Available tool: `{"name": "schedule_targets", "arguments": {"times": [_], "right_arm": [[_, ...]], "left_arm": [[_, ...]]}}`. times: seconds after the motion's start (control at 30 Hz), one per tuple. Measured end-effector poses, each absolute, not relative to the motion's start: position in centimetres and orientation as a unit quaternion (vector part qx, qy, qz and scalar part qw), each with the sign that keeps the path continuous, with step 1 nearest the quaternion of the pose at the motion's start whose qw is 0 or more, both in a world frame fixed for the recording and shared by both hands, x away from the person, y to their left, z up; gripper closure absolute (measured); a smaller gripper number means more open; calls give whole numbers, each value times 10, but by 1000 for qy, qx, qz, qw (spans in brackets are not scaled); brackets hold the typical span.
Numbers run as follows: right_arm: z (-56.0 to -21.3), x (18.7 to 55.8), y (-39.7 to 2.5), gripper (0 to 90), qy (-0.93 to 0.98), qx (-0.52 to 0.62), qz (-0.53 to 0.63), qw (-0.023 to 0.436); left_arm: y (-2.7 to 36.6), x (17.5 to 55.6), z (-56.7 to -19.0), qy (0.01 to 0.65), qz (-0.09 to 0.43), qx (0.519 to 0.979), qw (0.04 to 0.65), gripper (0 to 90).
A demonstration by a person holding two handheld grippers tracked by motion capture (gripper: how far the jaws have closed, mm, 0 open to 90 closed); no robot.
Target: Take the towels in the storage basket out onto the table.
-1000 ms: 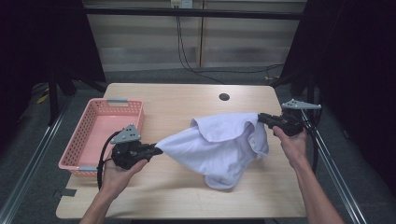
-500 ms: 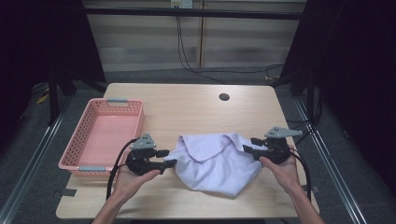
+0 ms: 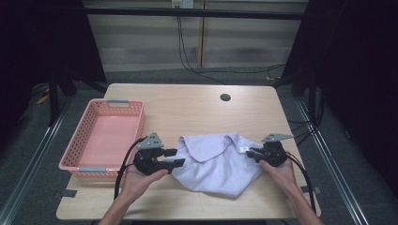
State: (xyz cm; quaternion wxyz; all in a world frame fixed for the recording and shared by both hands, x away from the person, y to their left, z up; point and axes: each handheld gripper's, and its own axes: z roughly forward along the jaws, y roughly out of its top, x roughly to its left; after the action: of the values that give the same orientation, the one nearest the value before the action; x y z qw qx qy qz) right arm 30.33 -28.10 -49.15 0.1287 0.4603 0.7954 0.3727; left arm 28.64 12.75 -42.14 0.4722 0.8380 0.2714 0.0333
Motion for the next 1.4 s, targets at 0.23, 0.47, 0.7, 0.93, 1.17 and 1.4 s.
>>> {"name": "schedule_targets", "arguments": {"times": [0.23,0.47,0.7,0.93,1.17,1.4], "right_arm": [[-477,275,-239,885,805,403,435,23],[-452,274,-206,883,791,368,489,13],[-449,296,-222,882,767,396,503,47],[-447,296,-226,882,768,395,502,52],[-443,299,-238,882,755,405,511,72],[-439,318,-283,881,739,456,476,143]], "left_arm": [[109,281,-435,247,12,856,454,607],[91,279,-442,236,-2,860,452,542],[68,282,-484,241,-30,875,420,501],[50,284,-491,243,8,883,401,781],[69,286,-479,252,15,874,414,886],[109,295,-469,289,20,861,418,885]]}}
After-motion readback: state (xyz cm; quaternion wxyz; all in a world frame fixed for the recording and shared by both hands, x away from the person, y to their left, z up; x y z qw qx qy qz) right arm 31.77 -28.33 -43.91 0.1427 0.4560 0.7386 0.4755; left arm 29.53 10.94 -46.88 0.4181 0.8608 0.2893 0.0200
